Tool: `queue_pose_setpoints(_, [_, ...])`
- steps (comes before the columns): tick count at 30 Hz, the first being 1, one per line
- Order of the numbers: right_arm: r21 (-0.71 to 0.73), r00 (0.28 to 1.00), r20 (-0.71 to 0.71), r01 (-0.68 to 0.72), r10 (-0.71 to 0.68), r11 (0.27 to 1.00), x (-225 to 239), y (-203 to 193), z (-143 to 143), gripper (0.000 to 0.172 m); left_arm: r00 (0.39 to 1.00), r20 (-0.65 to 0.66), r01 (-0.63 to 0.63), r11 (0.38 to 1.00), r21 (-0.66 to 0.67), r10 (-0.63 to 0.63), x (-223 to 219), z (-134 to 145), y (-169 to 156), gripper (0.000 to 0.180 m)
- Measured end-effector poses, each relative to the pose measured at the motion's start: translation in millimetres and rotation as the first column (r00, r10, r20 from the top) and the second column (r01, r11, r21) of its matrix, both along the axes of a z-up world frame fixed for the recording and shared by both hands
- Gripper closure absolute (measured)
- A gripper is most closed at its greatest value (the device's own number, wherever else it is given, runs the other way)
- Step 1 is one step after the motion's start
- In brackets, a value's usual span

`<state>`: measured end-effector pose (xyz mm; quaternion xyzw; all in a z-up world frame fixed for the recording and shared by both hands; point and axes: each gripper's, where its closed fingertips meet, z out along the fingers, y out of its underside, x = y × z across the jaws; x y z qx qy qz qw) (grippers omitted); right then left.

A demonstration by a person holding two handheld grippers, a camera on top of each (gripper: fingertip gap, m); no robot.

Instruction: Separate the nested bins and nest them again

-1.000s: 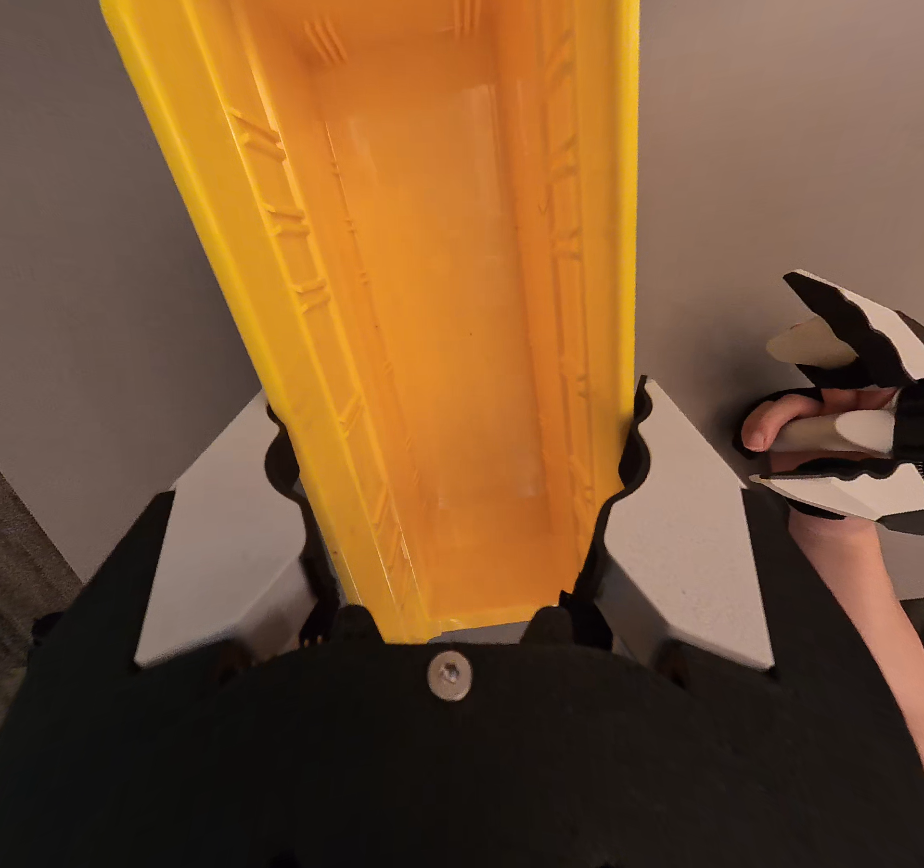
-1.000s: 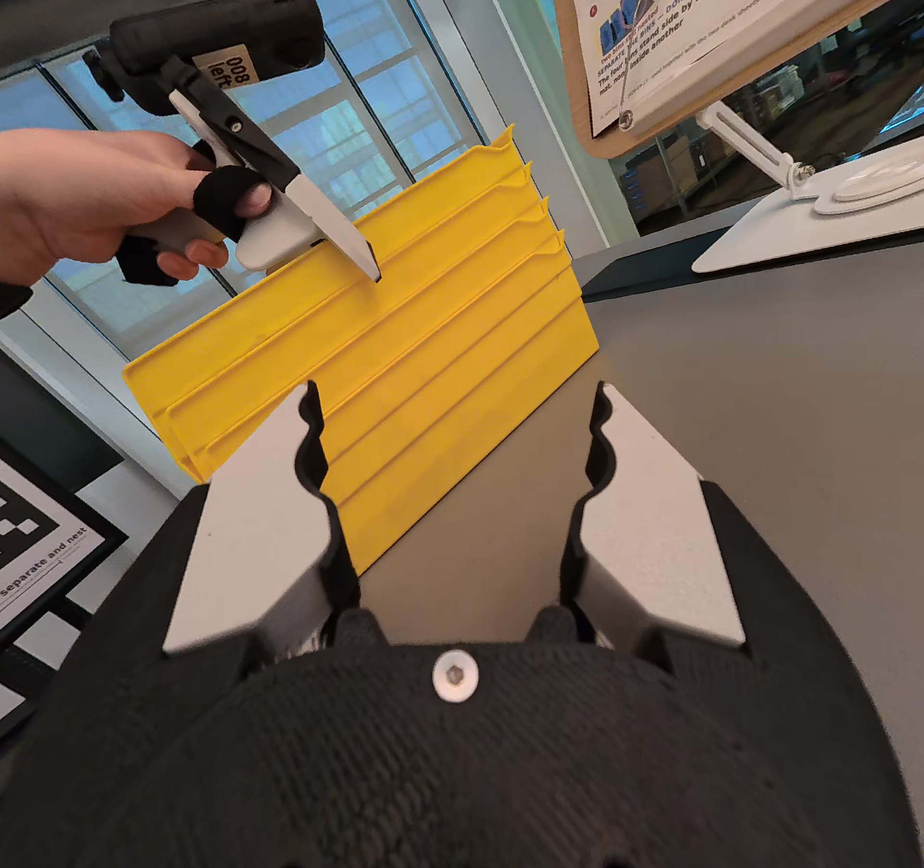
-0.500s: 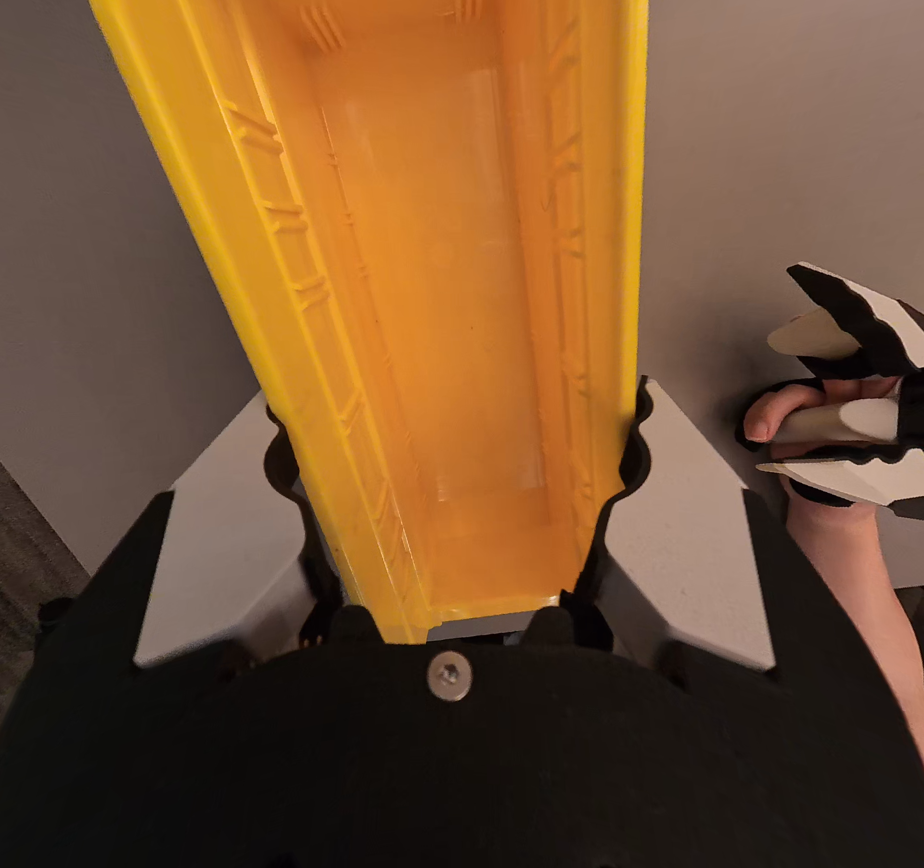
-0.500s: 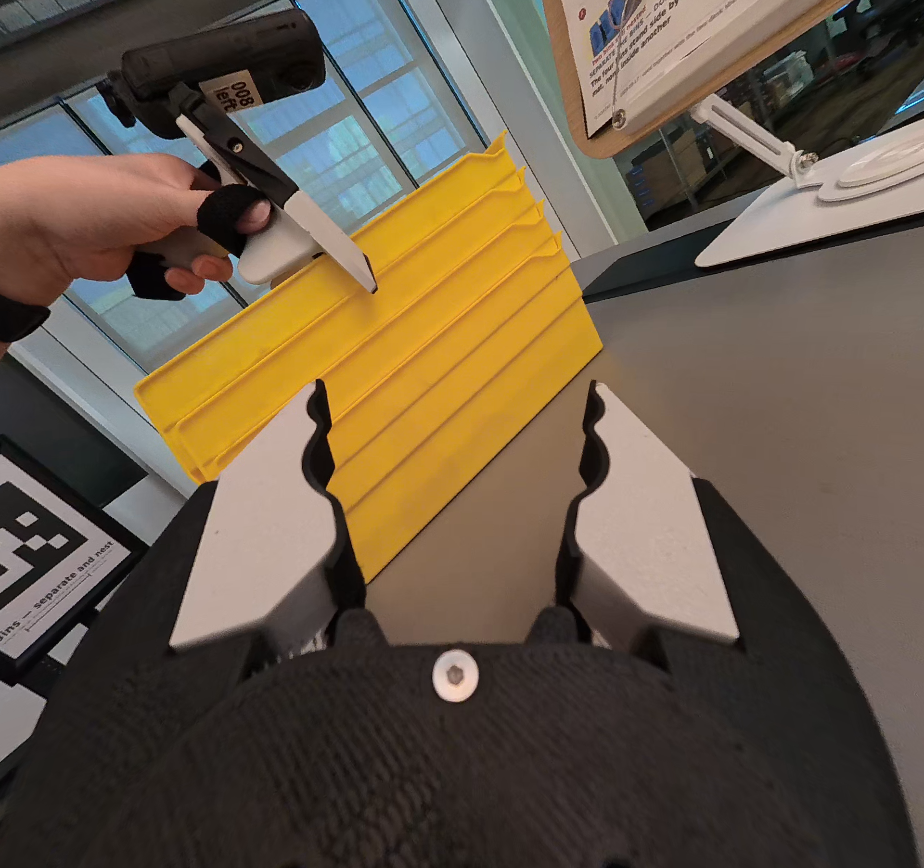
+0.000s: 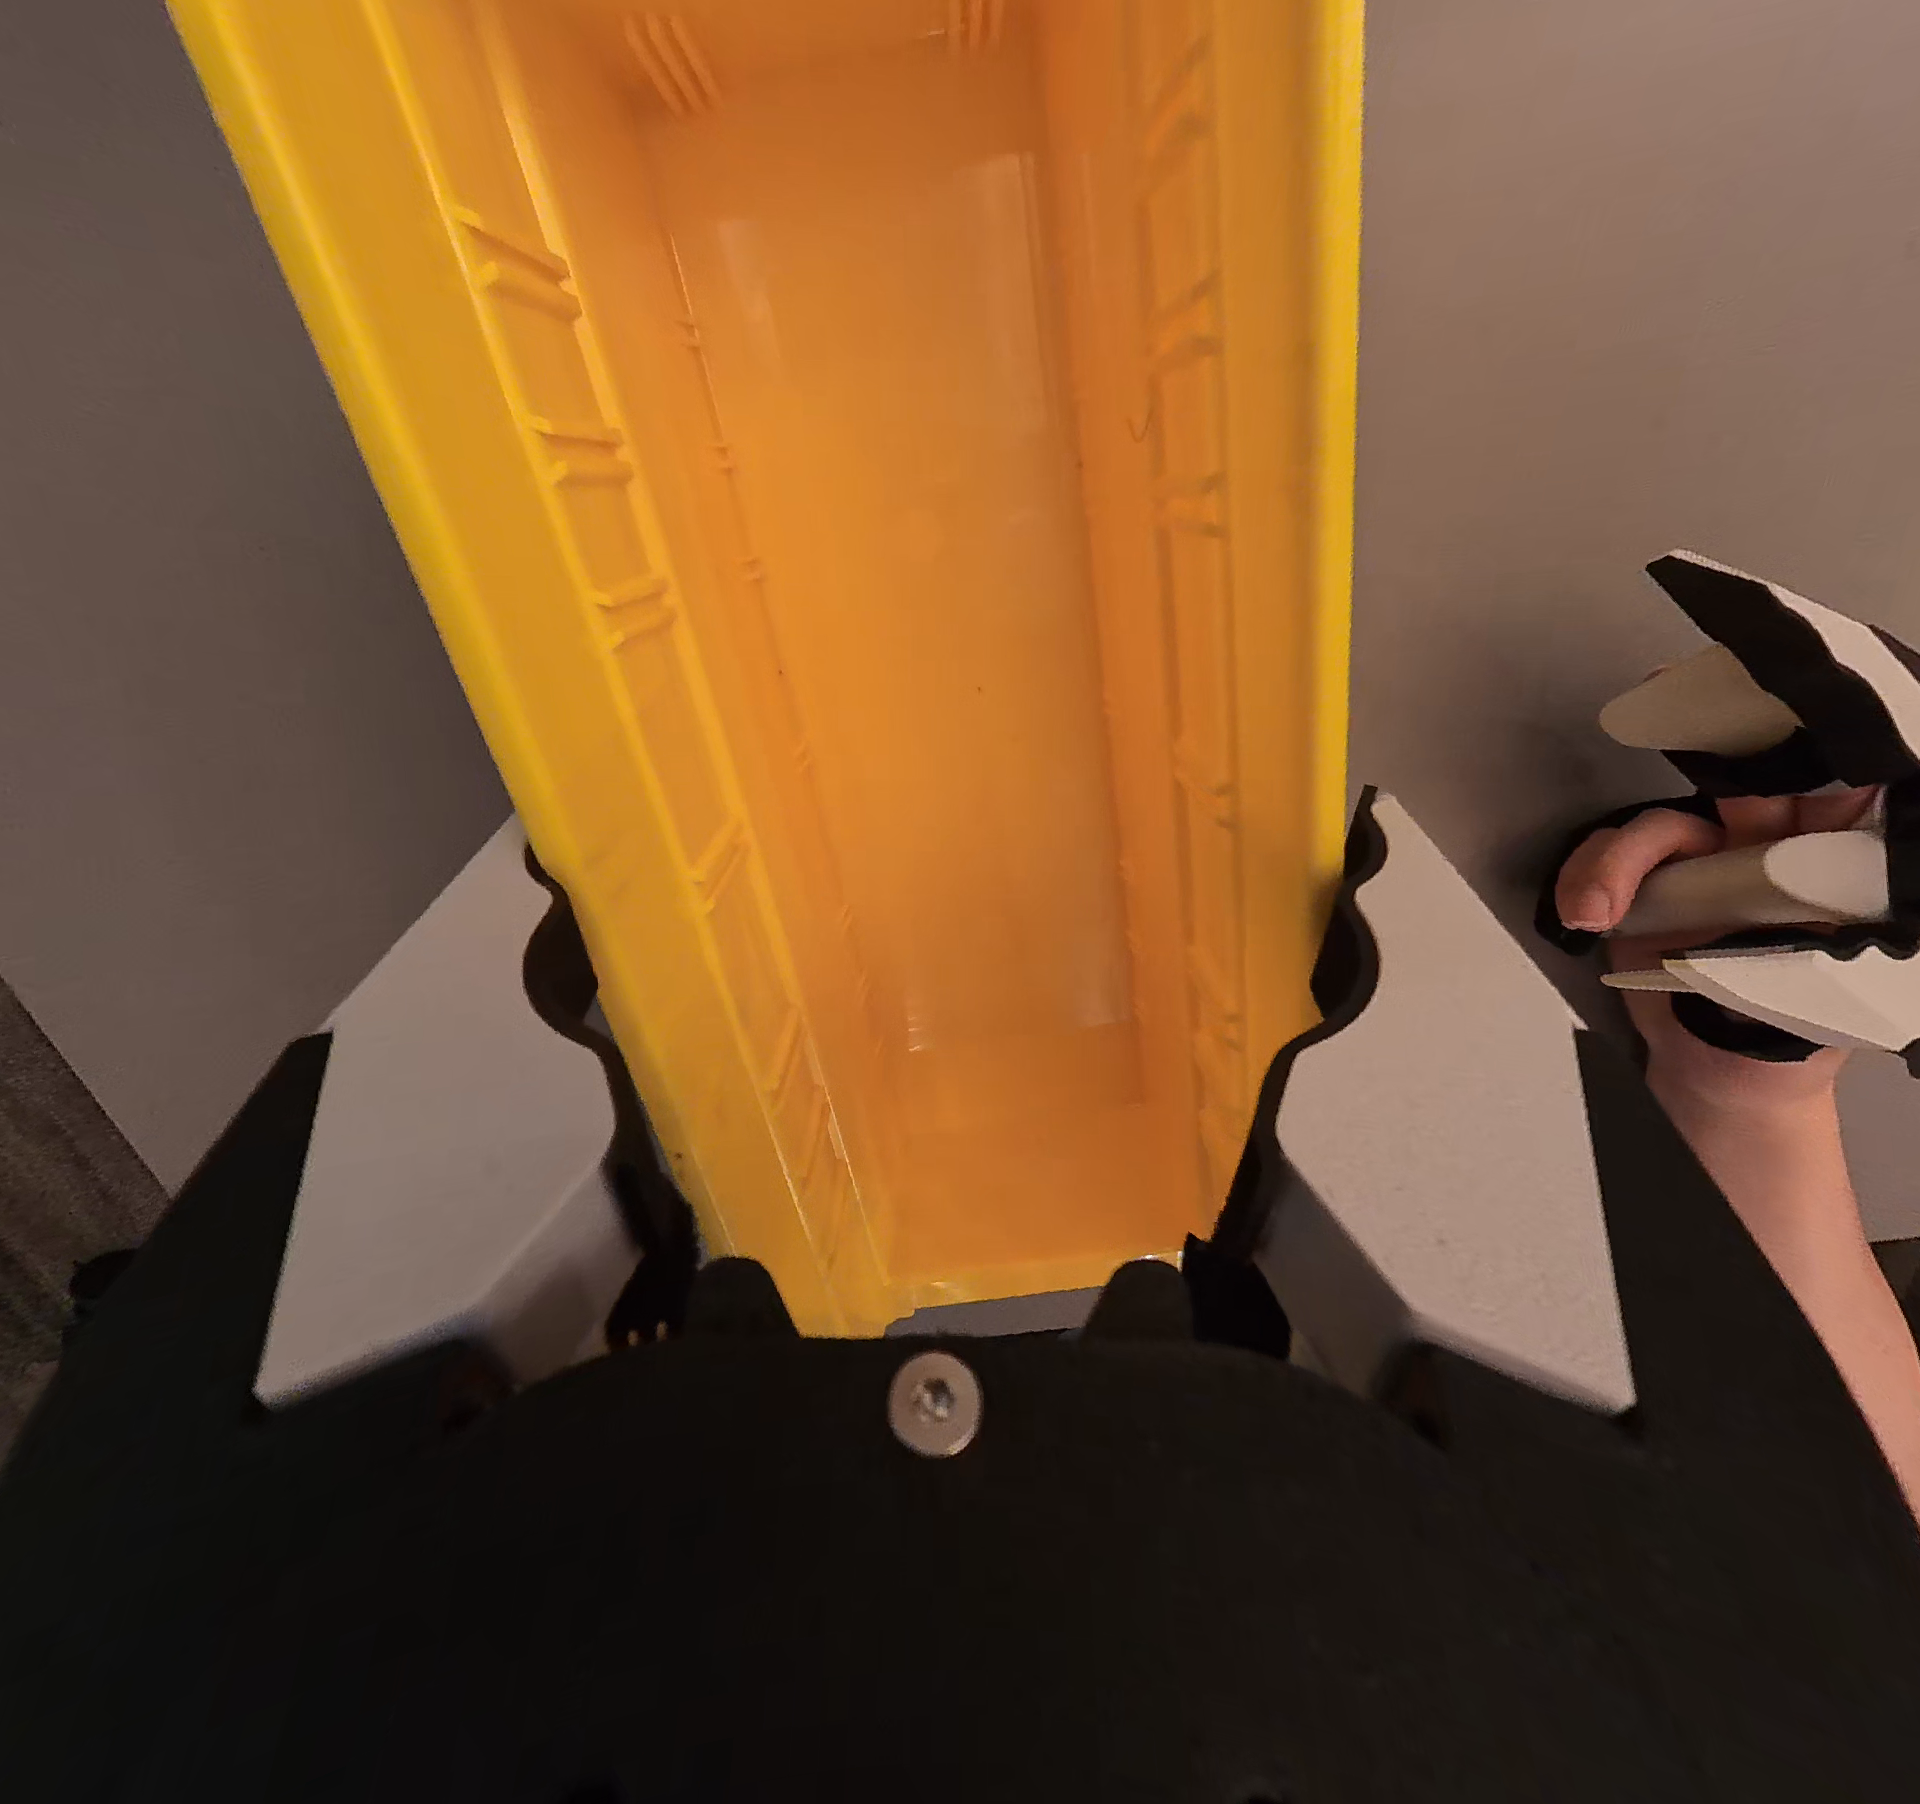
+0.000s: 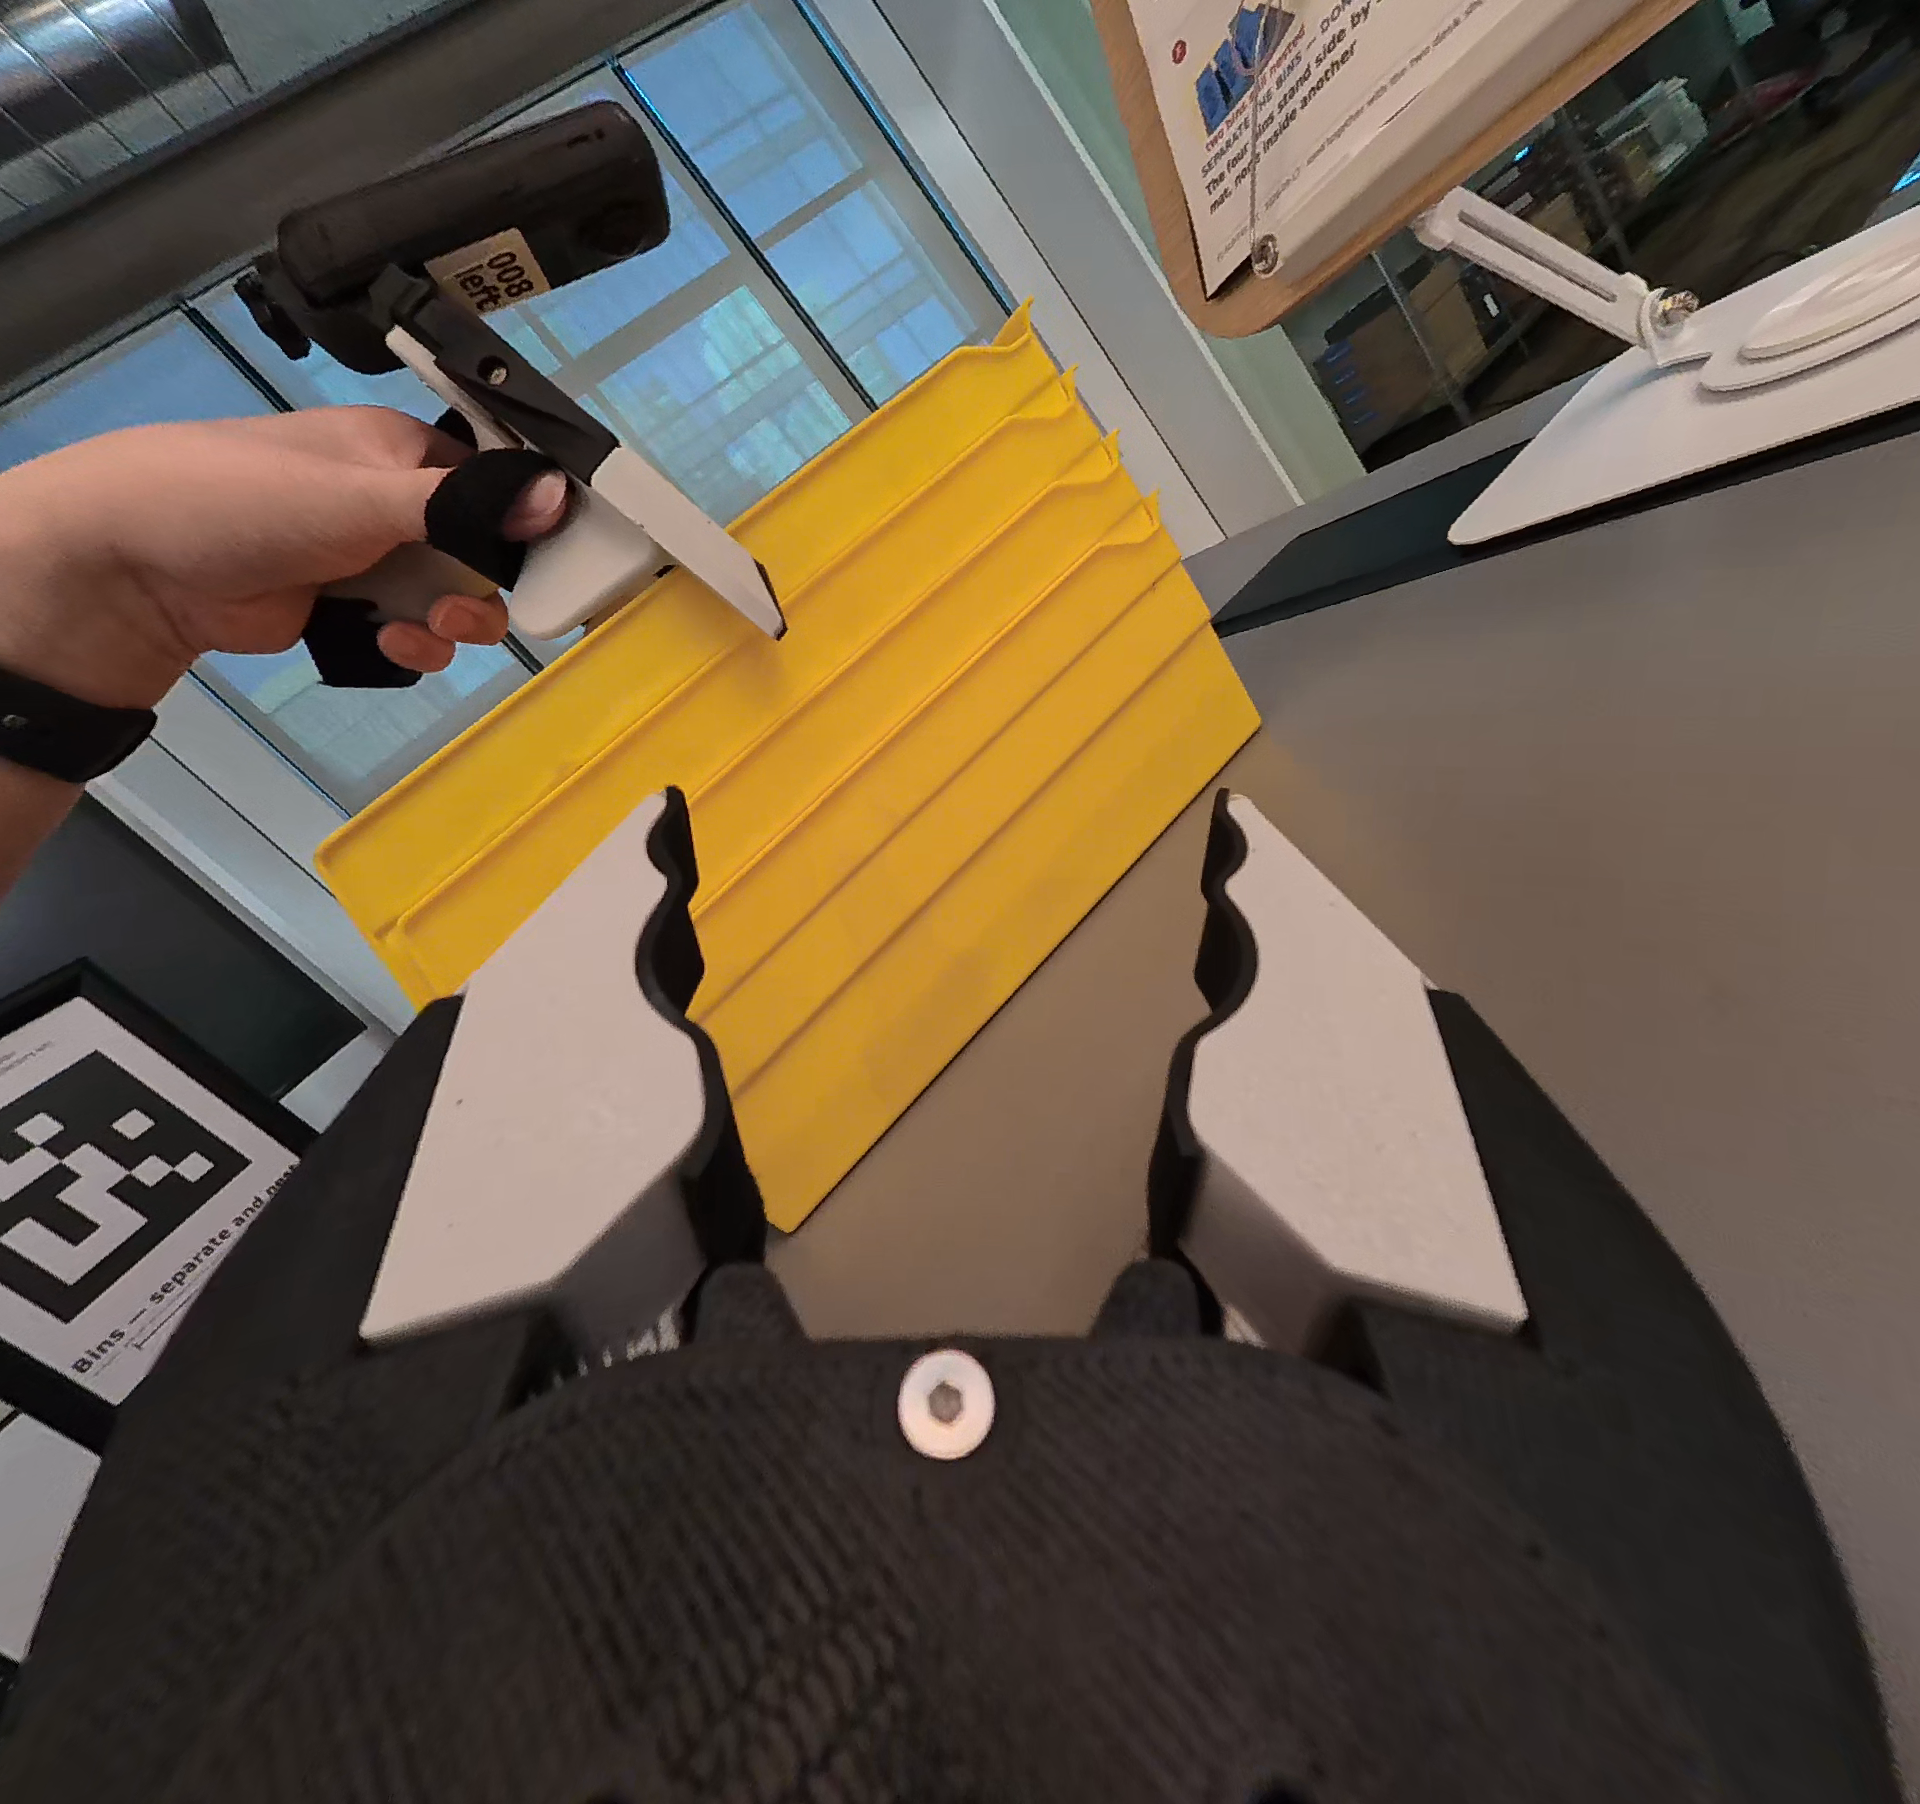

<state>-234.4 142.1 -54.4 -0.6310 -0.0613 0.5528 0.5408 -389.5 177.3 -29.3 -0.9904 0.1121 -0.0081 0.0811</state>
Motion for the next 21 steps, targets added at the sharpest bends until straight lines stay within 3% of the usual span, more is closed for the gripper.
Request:
queue_pose_setpoints(9, [-0.012, 1.000, -0.012, -0.013, 0.013, 1.000, -0.7, -0.1, -0.3, 0.077, 1.000, 0.007, 0.015, 1.000, -0.012, -0.015, -0.4, 3.5, -0.8, 0.055])
queue_pose_setpoints(21, [-0.010, 1.000, -0.001, -0.026, 0.026, 1.000, -4.4, -1.6, -0.8, 0.080, 1.000, 0.009, 0.011, 0.999, -0.043, -0.011, -0.6, 5.4, -2.2, 0.062])
